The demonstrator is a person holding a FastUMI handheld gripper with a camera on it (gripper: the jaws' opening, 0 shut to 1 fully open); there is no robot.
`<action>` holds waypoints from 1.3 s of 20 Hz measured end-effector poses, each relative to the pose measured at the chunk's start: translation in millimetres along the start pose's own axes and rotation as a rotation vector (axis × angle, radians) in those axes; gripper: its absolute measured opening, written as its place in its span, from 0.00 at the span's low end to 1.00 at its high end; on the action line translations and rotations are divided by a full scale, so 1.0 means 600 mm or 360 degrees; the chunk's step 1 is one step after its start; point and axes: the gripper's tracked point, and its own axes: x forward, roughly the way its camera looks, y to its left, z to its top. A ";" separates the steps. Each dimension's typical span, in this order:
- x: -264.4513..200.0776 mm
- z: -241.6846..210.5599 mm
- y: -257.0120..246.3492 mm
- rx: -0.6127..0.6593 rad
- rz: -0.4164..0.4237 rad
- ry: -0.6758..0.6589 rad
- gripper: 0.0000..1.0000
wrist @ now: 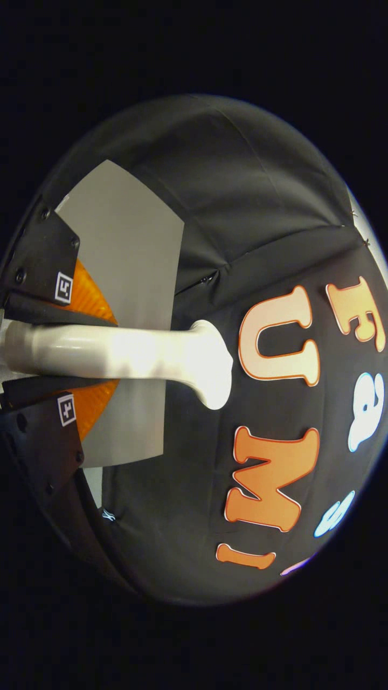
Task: Iron the clothes twice with a garment steamer, once on the left side and once on the right side.
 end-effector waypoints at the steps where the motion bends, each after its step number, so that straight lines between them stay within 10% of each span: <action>1: -0.013 0.003 0.003 0.0009 0.0018 -0.0039 0.47; 17: -0.415 -0.013 0.065 -0.0099 0.0421 -0.0648 0.47; 26: -0.648 -0.121 -0.071 -0.0100 0.0361 -0.0820 0.46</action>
